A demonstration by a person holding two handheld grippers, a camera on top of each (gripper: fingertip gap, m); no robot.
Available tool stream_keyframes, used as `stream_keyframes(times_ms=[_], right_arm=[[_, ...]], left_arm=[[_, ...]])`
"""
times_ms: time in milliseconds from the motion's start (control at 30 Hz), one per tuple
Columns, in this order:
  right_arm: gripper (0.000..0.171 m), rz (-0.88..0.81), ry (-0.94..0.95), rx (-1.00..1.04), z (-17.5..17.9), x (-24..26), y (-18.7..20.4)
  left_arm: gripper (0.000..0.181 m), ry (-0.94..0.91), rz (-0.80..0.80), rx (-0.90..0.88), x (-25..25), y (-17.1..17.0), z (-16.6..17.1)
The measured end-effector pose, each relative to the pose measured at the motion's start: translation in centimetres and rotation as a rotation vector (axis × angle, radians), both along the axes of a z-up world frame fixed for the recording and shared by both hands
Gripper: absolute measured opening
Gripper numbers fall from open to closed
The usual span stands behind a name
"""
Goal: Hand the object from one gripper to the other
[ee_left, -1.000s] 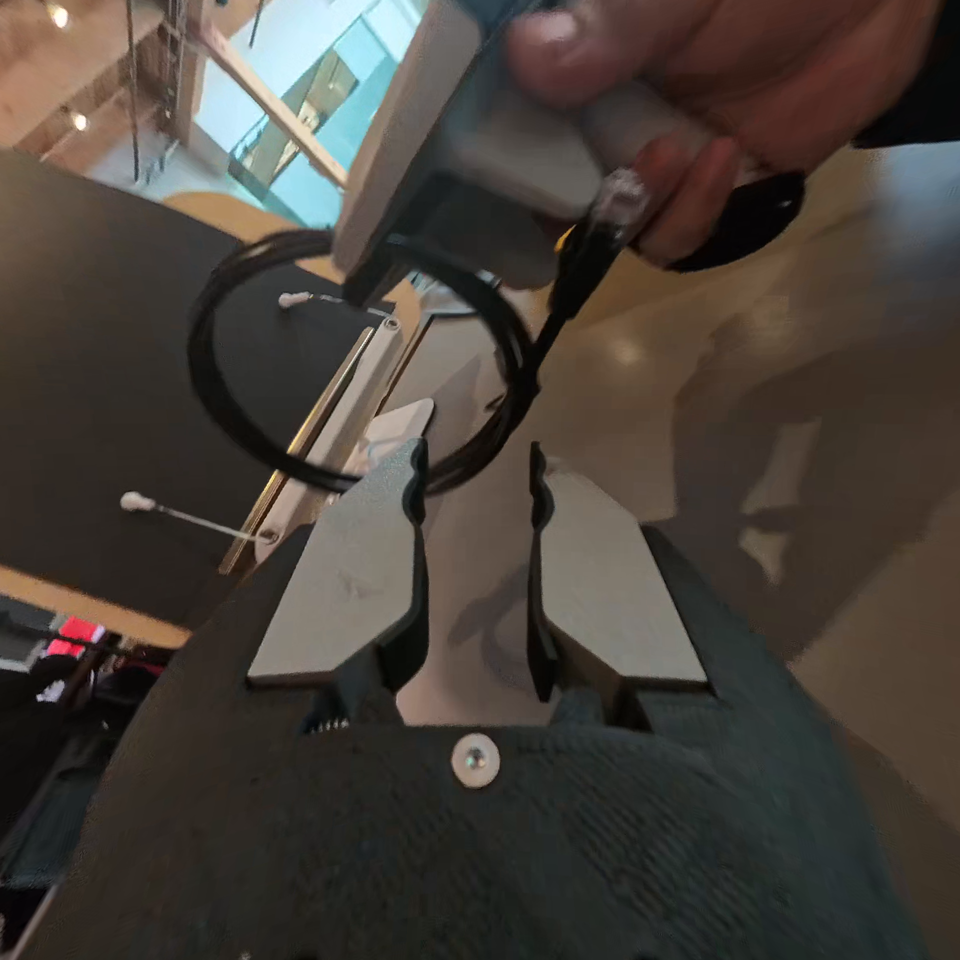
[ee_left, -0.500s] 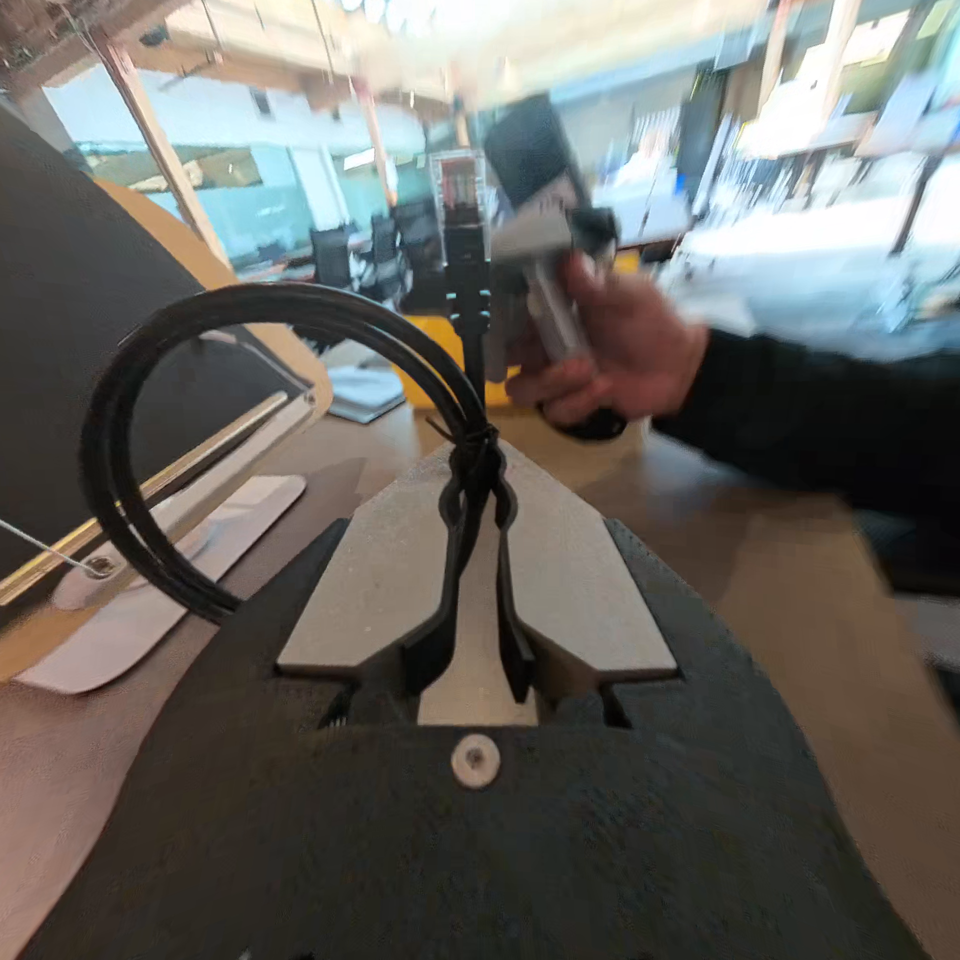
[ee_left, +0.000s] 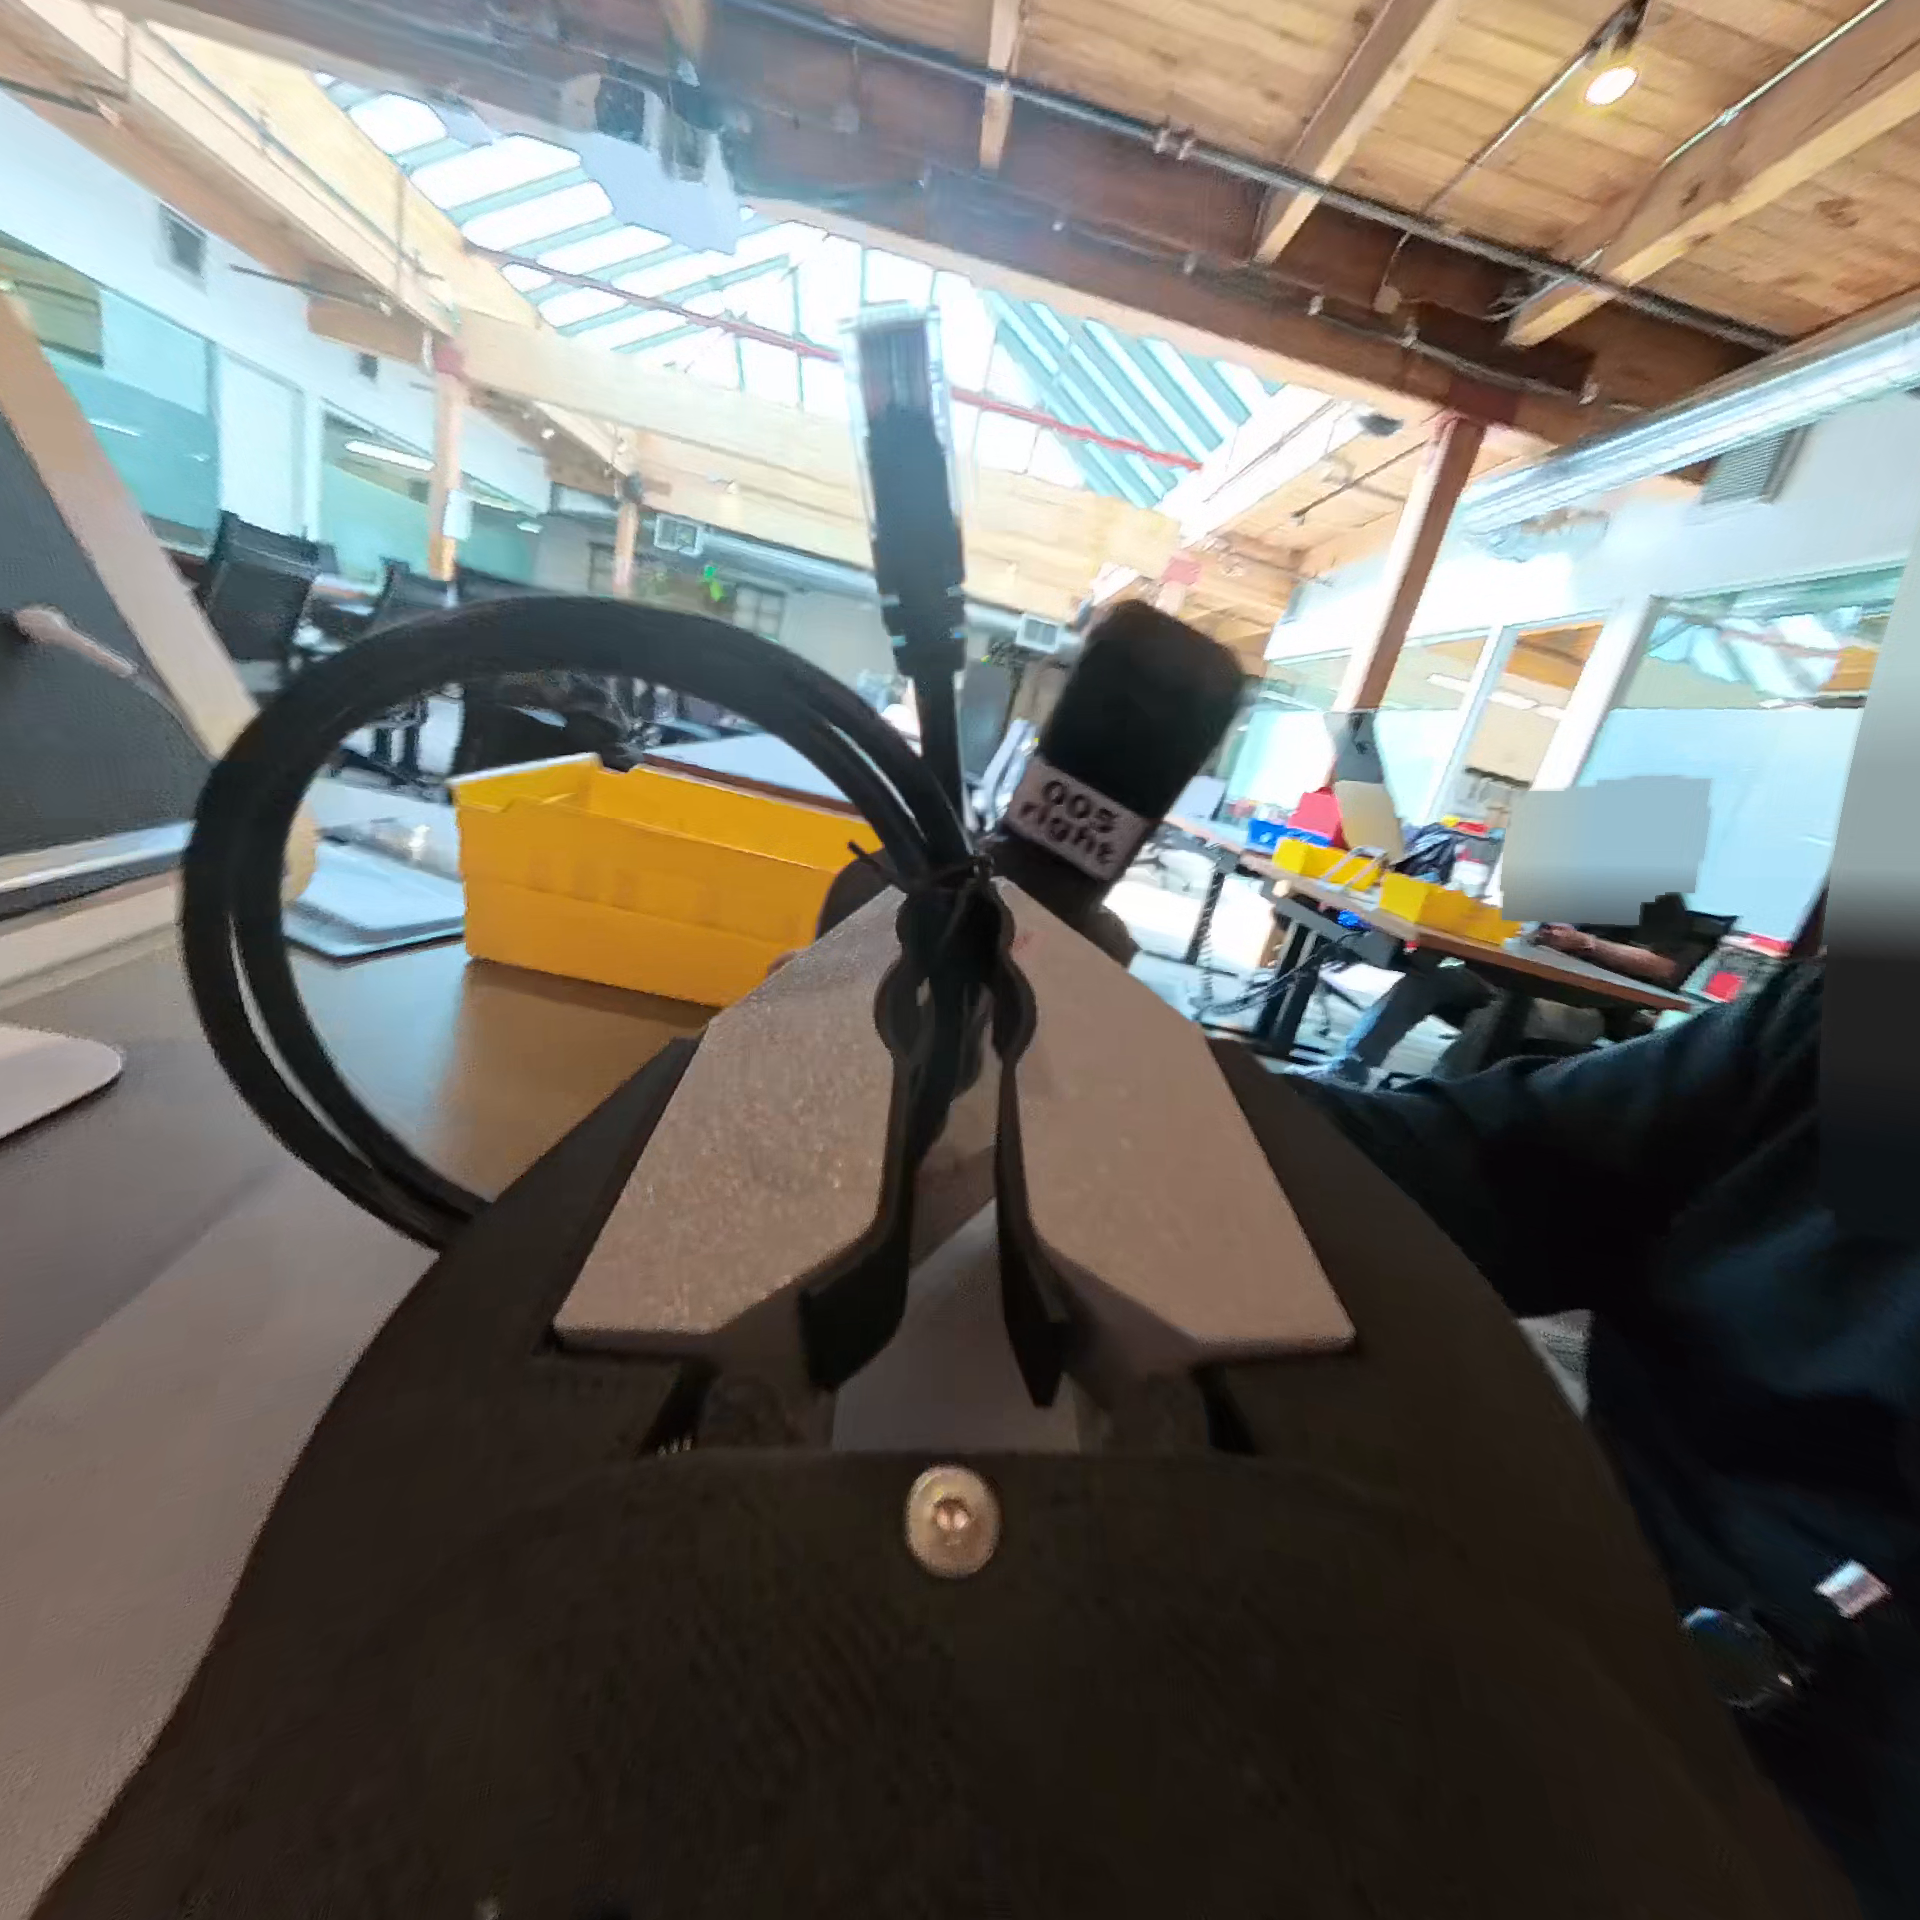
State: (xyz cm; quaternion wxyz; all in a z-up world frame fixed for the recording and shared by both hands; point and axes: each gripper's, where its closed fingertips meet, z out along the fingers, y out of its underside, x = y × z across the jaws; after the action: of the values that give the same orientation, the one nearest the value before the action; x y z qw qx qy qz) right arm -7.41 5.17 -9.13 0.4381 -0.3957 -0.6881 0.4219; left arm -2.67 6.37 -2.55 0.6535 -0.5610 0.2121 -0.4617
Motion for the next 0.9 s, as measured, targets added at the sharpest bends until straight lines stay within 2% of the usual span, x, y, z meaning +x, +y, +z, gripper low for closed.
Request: stream_keyframes(times_ms=[67, 133, 233, 333, 400, 467, 567, 633, 833, 900], right_arm=[[0.007, -0.056, -0.030, 0.061, -0.5, 0.1, 1.3], [0.007, -0.173, -0.010, 0.134, -0.2, 0.3, 3.7], [0.008, -0.350, -0.002, 0.357, -0.3, 0.9, 7.0], [0.007, -0.487, -0.046, 0.612, -1.0, 1.5, 9.8], [0.006, -0.509, -0.107, 0.704, -1.9, 1.8, 10.7], [0.005, -0.526, -0.142, 0.758, -2.2, 2.1, 11.2], [0.005, -0.528, -0.154, 0.777, -2.1, 2.4, 11.5], [0.005, -0.528, -0.167, 0.796, -2.2, 2.6, 11.5], [0.004, -0.325, -0.156, 0.502, -2.9, 2.1, 8.0], [0.003, -0.285, -0.163, 0.451, -3.0, 2.3, 7.6]], left_arm=[[0.010, 0.038, 0.091, -0.027, -0.7, 1.1, -0.8], [0.025, 0.060, 0.230, -0.056, -2.3, 2.5, -1.5], [0.040, 0.137, 0.394, -0.135, -4.7, 4.3, -3.3], [0.041, 0.202, 0.505, -0.154, -6.1, 5.0, -4.1], [0.041, 0.341, 0.635, -0.125, -7.3, 5.3, -4.6], [0.042, 0.566, 0.772, -0.049, -8.1, 5.3, -5.2], [0.039, 0.977, 0.923, 0.094, -8.6, 5.5, -6.9], [0.036, 1.190, 0.963, 0.185, -8.2, 5.8, -8.0], [0.021, 1.534, 1.043, 0.569, -5.2, 6.0, -7.4], [0.020, 1.613, 1.042, 0.595, -5.2, 6.3, -8.3]])
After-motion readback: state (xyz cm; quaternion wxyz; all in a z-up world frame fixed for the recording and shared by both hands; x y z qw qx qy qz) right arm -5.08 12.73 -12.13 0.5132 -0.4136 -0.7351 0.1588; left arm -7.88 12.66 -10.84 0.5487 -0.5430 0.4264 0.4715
